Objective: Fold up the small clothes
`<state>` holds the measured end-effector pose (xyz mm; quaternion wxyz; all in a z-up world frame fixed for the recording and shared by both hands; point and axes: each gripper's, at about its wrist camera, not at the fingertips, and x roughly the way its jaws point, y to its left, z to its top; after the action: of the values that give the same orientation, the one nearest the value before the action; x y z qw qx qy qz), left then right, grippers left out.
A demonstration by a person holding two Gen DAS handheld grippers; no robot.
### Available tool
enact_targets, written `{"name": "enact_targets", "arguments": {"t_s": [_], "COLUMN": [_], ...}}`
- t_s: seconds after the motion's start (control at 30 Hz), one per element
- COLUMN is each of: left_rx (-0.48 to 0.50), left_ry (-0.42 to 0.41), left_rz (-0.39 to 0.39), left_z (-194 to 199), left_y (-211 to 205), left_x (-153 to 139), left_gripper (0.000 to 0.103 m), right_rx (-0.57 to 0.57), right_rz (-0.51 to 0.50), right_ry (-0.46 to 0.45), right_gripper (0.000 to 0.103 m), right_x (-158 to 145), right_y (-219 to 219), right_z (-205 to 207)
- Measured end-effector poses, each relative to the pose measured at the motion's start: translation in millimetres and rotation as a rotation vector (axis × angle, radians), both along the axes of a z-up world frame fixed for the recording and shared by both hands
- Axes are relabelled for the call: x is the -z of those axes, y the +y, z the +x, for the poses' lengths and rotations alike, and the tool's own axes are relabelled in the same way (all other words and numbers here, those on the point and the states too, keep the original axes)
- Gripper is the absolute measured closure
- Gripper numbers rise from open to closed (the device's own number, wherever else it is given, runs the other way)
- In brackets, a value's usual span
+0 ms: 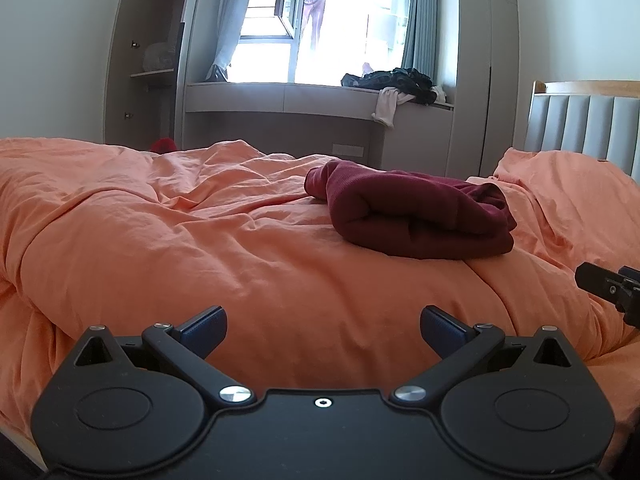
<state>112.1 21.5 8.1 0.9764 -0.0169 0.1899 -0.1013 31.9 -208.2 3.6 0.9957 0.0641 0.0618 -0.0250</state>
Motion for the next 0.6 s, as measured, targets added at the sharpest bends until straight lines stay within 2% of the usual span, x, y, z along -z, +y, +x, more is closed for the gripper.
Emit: {"name": "enact_targets", "arguments": {"t_s": [0.4, 0.6], "left_rx": [0.003, -0.017], "left_ry": [0.0, -0.001], "left_rz": [0.002, 0.029], "left_z": [-0.7, -0.9], "left_y": [-0.9, -3.8], "left_x": [-0.7, -0.5], "left_gripper": [0.0, 0.0], "right_rx": [-0.001, -0.009], "right_rz": [0.002, 0.002], "right_ry": [0.0, 0.0], "right_gripper": [0.0, 0.0], "right_x": [0.2, 0.9], "right_y": [0.2, 0.5], "right_z": [1.2, 1.5]}}
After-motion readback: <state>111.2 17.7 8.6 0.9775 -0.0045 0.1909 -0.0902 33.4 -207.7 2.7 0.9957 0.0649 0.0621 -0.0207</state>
